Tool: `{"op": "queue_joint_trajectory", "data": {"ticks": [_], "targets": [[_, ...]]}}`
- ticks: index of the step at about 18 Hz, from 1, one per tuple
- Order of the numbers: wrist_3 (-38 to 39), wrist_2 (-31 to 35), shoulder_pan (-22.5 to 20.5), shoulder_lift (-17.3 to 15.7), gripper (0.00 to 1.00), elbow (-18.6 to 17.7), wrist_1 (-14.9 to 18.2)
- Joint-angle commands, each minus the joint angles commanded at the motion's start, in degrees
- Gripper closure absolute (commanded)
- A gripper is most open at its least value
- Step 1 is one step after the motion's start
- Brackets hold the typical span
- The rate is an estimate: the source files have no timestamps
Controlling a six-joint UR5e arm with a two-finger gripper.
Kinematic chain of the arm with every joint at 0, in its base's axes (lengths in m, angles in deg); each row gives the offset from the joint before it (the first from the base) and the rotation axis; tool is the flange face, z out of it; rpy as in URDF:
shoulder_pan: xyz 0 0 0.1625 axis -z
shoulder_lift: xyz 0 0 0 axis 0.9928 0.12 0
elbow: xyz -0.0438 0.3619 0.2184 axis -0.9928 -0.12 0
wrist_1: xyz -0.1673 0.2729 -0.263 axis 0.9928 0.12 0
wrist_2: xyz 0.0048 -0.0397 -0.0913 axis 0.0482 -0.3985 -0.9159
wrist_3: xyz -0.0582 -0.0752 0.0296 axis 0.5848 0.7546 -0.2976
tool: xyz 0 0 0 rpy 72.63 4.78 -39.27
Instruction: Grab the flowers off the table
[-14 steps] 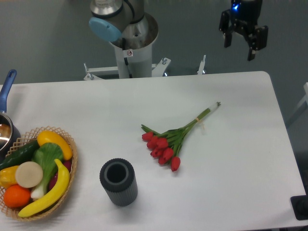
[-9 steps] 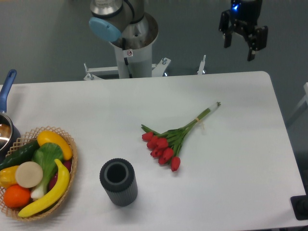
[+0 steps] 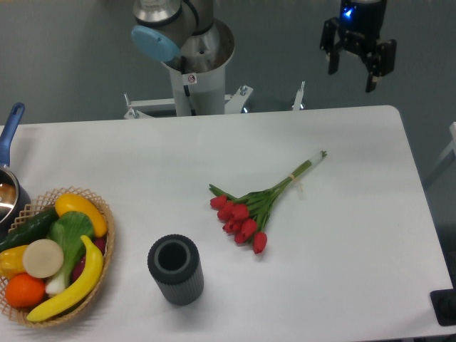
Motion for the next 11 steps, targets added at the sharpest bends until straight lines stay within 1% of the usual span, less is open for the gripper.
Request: {"op": "queue_joint_trajectory", "data": {"ticks": [2, 4, 6, 9, 11], "targets": [[2.8, 0.1, 0.9, 0.3, 0.0, 0.1, 0.0], [6.1, 0.2, 2.1, 1.8, 0.0, 0.8, 0.0], [9.0, 0.2, 3.8, 2.4, 0.0, 0.8, -0.3], [15.8, -0.4, 6.8, 3.9, 0.0, 0.6, -3.1], [19.9, -0.6, 8.2, 4.8, 0.0, 0.0, -6.3]]}}
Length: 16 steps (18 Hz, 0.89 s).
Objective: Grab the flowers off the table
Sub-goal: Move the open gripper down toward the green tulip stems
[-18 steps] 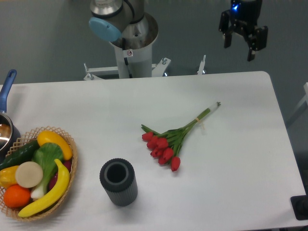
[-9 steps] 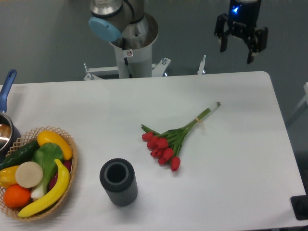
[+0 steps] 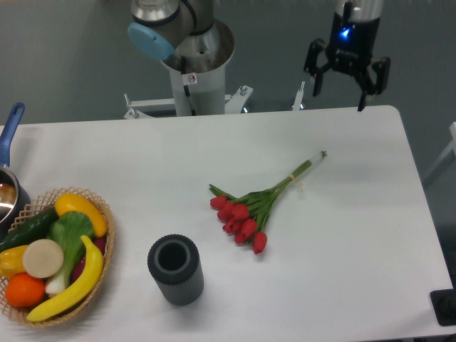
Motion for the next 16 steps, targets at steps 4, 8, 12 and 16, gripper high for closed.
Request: {"op": "queue_joint_trajectory", "data": {"ticks": [4, 8, 12, 16], "targets": [[3.9, 0.4, 3.0, 3.1, 0.0, -0.1, -6.0], [4.1, 0.5, 4.9, 4.7, 0.0, -1.1, -7.8], [3.8, 0.8, 6.5, 6.2, 0.0, -3.6, -7.8], [1.3, 6.1, 7.6, 8.2, 0.0, -4.0, -8.2]]}}
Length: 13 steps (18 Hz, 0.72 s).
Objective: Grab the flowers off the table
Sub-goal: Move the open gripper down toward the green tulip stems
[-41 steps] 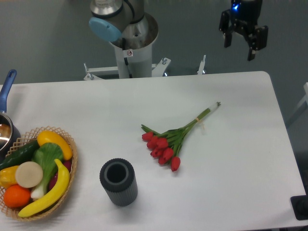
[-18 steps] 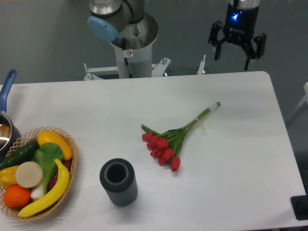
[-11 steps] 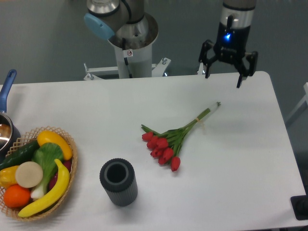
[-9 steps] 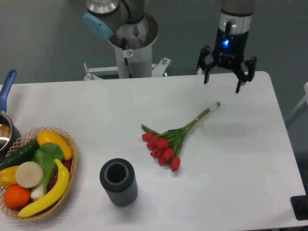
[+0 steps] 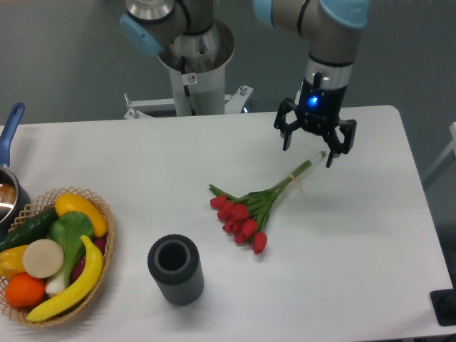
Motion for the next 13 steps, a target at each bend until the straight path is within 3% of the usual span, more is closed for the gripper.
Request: {"op": "queue_joint_trajectory", "data": {"ticks": [2, 6, 13], "targets": [[-1.6, 3.6, 2.0, 1.6, 0.0, 0.0, 0.0], [-1.2, 4.2, 3.5, 4.0, 0.0, 0.0, -0.3], [-1.2, 4.0, 5.0, 9.8, 0.0, -0.1, -4.4]]}}
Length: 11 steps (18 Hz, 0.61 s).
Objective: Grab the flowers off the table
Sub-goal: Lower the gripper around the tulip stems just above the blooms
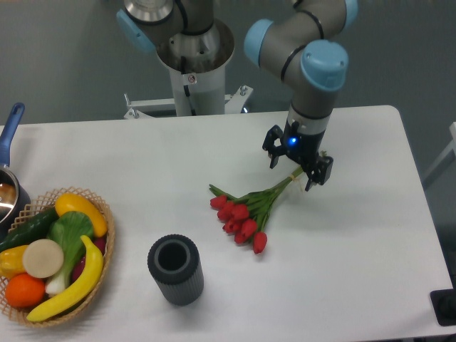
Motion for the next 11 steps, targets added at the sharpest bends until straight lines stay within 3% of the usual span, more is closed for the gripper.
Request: {"op": "queue_joint_trajectory", "data": {"ticks": [11], "targets": [[-0.2, -0.2, 0.6, 1.8, 0.0, -3.4, -0.9]]}}
